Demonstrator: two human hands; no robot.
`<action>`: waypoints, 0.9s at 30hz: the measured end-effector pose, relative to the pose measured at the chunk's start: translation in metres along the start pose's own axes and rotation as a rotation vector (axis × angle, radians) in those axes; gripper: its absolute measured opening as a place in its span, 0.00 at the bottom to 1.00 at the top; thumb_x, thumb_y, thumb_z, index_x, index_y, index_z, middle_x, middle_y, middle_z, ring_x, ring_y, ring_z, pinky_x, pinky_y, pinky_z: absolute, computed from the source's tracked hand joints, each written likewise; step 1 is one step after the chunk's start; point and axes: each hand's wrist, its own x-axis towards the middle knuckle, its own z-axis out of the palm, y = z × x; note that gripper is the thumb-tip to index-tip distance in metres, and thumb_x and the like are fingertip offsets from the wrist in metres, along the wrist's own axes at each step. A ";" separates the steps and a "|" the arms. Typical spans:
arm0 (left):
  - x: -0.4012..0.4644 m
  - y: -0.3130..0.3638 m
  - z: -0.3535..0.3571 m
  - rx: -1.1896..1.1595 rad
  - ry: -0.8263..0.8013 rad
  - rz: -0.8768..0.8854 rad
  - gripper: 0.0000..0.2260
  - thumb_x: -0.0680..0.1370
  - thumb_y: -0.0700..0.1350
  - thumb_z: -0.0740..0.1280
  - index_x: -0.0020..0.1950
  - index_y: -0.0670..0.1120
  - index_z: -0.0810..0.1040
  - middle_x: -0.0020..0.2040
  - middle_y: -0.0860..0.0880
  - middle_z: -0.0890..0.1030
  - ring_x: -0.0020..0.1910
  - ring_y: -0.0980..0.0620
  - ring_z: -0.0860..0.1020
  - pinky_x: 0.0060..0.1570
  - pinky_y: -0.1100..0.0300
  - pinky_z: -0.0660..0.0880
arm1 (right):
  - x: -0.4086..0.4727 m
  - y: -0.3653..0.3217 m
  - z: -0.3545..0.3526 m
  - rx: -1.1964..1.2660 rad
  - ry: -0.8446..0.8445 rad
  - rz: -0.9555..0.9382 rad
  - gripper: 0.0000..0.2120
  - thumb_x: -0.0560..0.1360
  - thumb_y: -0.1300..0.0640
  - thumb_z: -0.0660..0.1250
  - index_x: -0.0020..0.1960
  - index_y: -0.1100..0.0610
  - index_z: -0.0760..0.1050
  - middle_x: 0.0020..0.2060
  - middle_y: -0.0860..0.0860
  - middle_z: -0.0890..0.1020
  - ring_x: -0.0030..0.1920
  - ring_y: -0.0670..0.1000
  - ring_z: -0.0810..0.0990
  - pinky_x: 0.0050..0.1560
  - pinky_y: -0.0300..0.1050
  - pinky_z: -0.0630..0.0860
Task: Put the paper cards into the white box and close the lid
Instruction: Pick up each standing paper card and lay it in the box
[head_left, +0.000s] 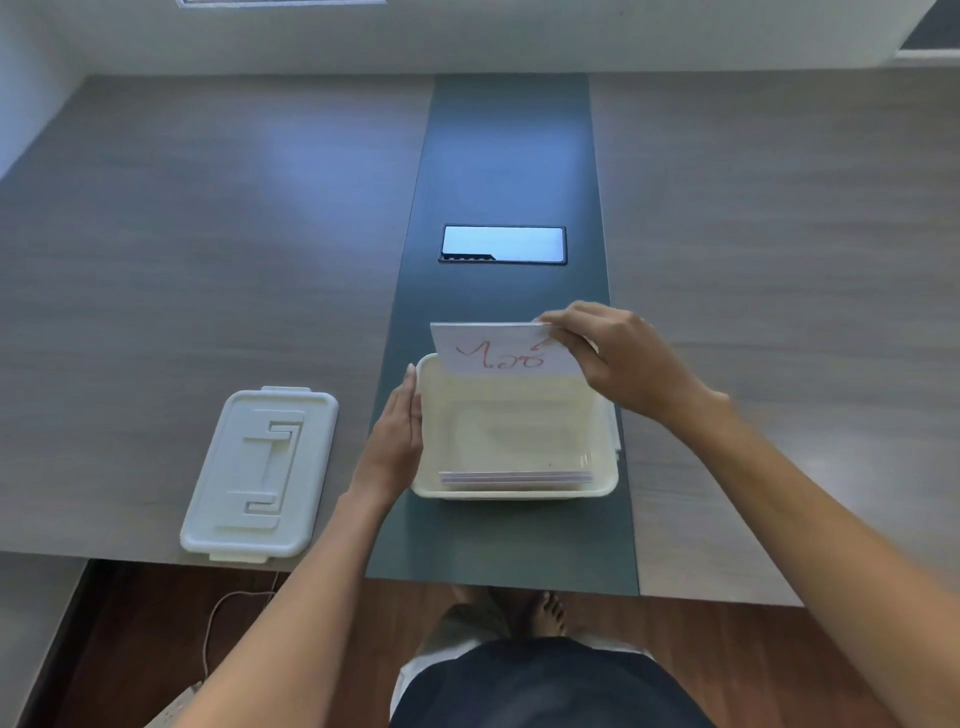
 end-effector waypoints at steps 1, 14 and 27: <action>0.000 0.000 0.000 0.004 0.001 0.004 0.23 0.85 0.55 0.48 0.80 0.54 0.56 0.78 0.59 0.61 0.67 0.77 0.55 0.66 0.75 0.52 | -0.008 -0.001 0.003 0.009 -0.011 0.004 0.13 0.82 0.58 0.62 0.63 0.59 0.79 0.51 0.53 0.84 0.48 0.54 0.83 0.46 0.50 0.81; 0.002 -0.006 0.002 0.027 0.024 0.013 0.23 0.85 0.54 0.48 0.80 0.51 0.56 0.79 0.55 0.62 0.76 0.60 0.60 0.68 0.72 0.53 | -0.061 0.007 0.057 0.133 -0.371 0.214 0.15 0.83 0.58 0.60 0.67 0.55 0.78 0.58 0.48 0.83 0.56 0.52 0.82 0.59 0.47 0.78; 0.000 0.000 0.002 0.079 0.036 0.012 0.23 0.85 0.53 0.48 0.81 0.50 0.56 0.79 0.55 0.60 0.77 0.57 0.59 0.69 0.68 0.53 | -0.061 0.012 0.071 0.119 -0.597 0.251 0.15 0.82 0.57 0.60 0.63 0.55 0.81 0.60 0.49 0.84 0.58 0.50 0.81 0.59 0.38 0.74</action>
